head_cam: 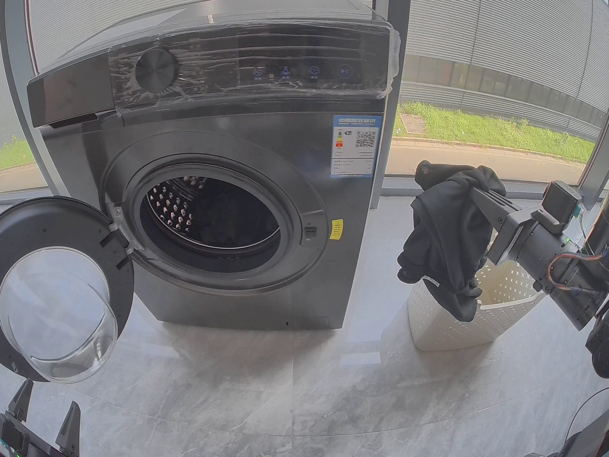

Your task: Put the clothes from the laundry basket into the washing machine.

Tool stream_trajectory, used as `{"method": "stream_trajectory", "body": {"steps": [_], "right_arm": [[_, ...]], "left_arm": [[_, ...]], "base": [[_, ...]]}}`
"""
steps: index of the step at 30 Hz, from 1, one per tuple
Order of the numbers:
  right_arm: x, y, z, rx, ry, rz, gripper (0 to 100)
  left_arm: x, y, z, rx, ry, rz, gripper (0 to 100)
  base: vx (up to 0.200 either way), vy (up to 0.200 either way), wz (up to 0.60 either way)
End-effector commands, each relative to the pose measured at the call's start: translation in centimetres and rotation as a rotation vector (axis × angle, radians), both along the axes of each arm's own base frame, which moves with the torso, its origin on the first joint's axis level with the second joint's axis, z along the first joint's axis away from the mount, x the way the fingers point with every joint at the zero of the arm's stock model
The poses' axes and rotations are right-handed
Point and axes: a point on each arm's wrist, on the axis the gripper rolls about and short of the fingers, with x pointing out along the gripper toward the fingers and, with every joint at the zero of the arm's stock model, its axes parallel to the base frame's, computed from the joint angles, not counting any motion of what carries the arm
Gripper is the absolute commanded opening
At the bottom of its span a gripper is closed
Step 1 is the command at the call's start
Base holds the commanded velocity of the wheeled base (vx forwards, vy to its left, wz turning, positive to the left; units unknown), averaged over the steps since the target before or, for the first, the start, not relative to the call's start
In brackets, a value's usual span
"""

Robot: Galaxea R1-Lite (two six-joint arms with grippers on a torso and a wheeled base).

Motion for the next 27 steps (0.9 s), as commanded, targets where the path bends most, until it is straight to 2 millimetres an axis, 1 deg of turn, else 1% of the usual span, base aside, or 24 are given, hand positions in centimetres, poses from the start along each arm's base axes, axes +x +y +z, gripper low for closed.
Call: {"method": "stream_trajectory", "body": {"steps": [1,5,11,17,19,21,23,27], "right_arm": [[-0.3,0.4,0.1,0.004,-0.003,0.025,0],[-0.5,0.6,0.1,0.007,-0.005,0.037,0],[-0.5,0.6,0.0,0.006,-0.002,0.04,0],[-0.5,0.3,-0.4,-0.004,0.012,0.031,0],[-0.2,-0.1,-0.8,-0.014,0.028,0.011,0],[0.2,-0.7,-0.8,-0.015,0.03,-0.021,0],[0.3,-1.0,-0.8,-0.015,0.03,-0.034,0],[0.2,-1.0,-0.7,-0.012,0.025,-0.03,0]], "left_arm": [[0.0,0.0,-0.5,0.0,0.0,0.001,100],[0.0,0.0,-0.5,0.0,0.0,0.001,100],[0.0,0.0,-0.5,0.0,0.0,0.001,100],[0.0,0.0,-0.5,0.0,0.001,0.001,100],[0.0,0.0,-0.5,0.0,0.0,0.001,100],[0.0,0.0,-0.5,0.0,0.0,0.001,100],[0.0,0.0,-0.5,0.0,0.0,0.001,100],[0.0,0.0,-0.5,0.0,0.0,0.001,100]], "base": [[0.0,0.2,0.0],[0.0,0.2,0.0],[0.0,0.0,0.0],[-0.2,0.0,0.0],[-0.2,0.0,0.0],[-0.2,0.0,0.0],[-0.2,0.0,0.0],[0.0,0.0,0.0]]}}
